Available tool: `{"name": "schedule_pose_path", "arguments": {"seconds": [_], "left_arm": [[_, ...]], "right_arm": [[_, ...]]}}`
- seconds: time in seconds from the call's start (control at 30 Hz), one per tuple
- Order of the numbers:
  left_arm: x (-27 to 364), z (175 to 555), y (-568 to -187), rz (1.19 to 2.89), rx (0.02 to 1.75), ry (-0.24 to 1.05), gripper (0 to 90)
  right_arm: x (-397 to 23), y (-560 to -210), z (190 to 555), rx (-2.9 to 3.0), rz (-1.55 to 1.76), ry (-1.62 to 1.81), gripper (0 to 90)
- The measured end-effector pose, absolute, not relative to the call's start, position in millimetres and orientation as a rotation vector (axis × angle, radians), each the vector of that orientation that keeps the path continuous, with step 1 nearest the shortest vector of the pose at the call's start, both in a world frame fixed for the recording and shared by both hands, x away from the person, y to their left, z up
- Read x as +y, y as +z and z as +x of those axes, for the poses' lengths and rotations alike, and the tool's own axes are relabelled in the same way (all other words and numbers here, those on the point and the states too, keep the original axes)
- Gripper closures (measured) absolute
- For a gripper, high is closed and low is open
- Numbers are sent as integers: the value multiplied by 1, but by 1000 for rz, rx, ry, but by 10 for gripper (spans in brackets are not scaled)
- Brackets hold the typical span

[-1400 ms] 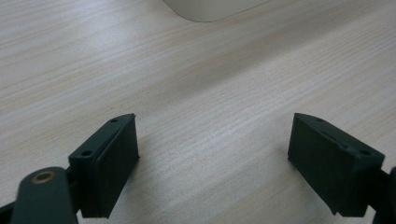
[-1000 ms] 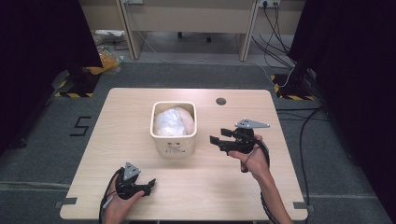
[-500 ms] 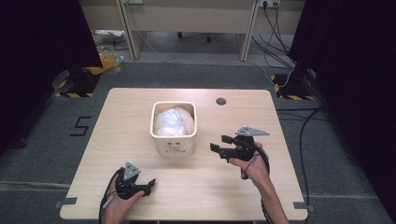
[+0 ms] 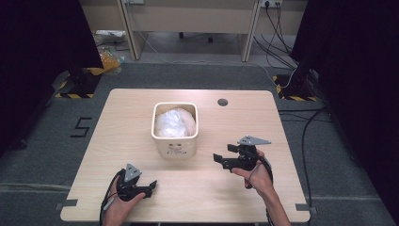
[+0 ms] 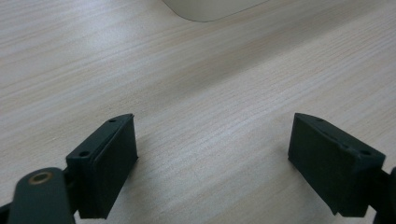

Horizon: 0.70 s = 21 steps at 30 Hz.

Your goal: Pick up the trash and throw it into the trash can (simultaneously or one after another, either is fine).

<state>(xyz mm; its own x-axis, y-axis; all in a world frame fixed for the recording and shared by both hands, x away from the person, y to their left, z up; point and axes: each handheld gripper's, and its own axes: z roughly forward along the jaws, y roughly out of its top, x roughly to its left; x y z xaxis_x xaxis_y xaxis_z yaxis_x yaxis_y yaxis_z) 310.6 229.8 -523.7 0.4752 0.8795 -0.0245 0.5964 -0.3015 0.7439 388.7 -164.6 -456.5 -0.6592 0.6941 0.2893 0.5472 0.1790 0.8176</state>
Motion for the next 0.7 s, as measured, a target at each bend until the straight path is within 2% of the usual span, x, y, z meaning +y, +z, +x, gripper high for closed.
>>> {"name": "schedule_pose_path", "arguments": {"seconds": [0.7], "left_arm": [[230, 311, -524, 2020, 1219, 514, 147]], "right_arm": [[-183, -486, 367, 2329, 1239, 1369, 166]]}}
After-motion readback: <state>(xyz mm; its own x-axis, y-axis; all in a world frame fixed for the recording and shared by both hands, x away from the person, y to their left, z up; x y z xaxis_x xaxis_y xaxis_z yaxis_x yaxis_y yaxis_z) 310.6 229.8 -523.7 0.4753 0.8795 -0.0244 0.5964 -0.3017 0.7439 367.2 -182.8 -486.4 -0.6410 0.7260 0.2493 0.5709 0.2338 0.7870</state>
